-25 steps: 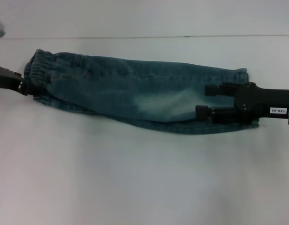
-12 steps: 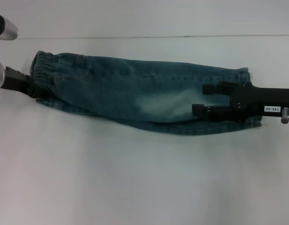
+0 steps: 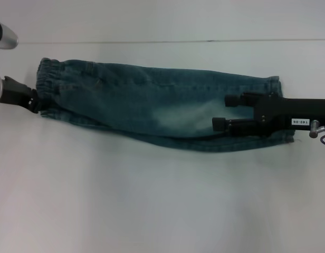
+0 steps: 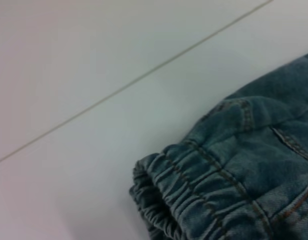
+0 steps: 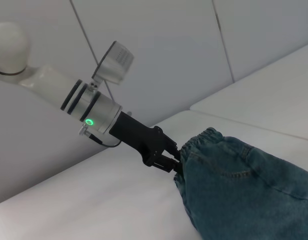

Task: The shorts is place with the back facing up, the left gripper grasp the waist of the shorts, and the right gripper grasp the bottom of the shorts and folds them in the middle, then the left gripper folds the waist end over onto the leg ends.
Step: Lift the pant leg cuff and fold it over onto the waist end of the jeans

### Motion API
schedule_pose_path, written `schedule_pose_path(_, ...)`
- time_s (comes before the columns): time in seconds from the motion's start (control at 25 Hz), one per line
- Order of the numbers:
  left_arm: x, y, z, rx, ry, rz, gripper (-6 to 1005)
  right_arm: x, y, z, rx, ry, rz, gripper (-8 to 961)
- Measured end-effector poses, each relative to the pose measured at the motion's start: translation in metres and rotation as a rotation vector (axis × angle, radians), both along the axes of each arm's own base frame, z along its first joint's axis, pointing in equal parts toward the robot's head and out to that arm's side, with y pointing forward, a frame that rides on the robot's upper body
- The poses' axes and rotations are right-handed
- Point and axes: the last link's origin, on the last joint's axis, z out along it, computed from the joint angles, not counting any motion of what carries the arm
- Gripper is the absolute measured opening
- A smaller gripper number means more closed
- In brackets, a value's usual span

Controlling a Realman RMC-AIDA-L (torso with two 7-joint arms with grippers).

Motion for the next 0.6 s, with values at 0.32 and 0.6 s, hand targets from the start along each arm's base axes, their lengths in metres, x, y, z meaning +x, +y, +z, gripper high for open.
schedule_pose_path(0.32, 0.0022, -0.0033, -0.0062, -0.015, -0.007, -0.014, 222, 0.0, 0.0009, -0.0038, -0.005, -0.007, -0.005, 947)
schedule_pose_path(0.6, 0.0051, -0.0048, -0.0072, -0.022, -0.028, -0.017, 87, 0.0004, 0.0002, -0.0052, -0.01, -0.006, -0.007, 946)
